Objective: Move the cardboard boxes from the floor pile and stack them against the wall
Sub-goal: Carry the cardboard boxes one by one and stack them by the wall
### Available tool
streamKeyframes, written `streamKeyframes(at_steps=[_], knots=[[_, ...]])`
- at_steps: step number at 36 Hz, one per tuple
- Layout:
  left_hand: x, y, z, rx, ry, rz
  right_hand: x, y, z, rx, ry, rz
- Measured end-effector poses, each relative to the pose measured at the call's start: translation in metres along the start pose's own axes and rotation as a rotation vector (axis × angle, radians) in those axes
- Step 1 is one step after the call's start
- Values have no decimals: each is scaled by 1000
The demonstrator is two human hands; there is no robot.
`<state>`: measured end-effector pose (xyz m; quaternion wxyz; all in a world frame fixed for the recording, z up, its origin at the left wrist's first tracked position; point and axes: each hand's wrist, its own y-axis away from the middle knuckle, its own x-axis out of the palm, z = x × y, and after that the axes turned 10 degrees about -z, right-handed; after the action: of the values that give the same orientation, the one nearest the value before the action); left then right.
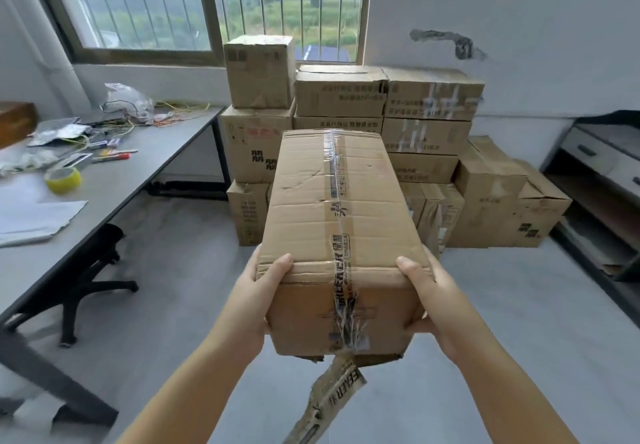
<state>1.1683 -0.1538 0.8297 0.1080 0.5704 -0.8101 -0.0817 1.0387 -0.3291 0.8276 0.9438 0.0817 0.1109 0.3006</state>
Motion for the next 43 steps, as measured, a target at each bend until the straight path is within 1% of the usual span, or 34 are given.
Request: streamKeyframes(at_steps=[3, 9, 15, 19, 26, 29, 34, 38, 41, 43], knots=[[17, -49, -14, 11, 24, 1, 16, -54, 15, -23, -3, 5], [54, -157, -43, 95, 83, -57, 52, -176, 51, -120, 39, 57], [102, -263, -94, 163, 145, -67, 77, -296, 111, -172, 9, 91], [130, -325, -122, 157, 180, -93, 89, -363, 148, -211, 6, 115], [173, -434, -167, 182, 172, -52, 113, -471, 196, -250, -16, 98], [188, -484, -182, 188, 177, 4, 126, -517, 211, -262, -26, 69], [206, -578, -214, 232, 151, 39, 160, -598, 246, -299, -43, 40], [219, -655, -253, 262, 162, 56, 194, -662, 282, -314, -94, 20], [226, -709, -291, 252, 181, 127, 217, -709, 316, -336, -129, 1], [230, -743, -314, 272, 170, 130, 233, -737, 339, -343, -143, -19]])
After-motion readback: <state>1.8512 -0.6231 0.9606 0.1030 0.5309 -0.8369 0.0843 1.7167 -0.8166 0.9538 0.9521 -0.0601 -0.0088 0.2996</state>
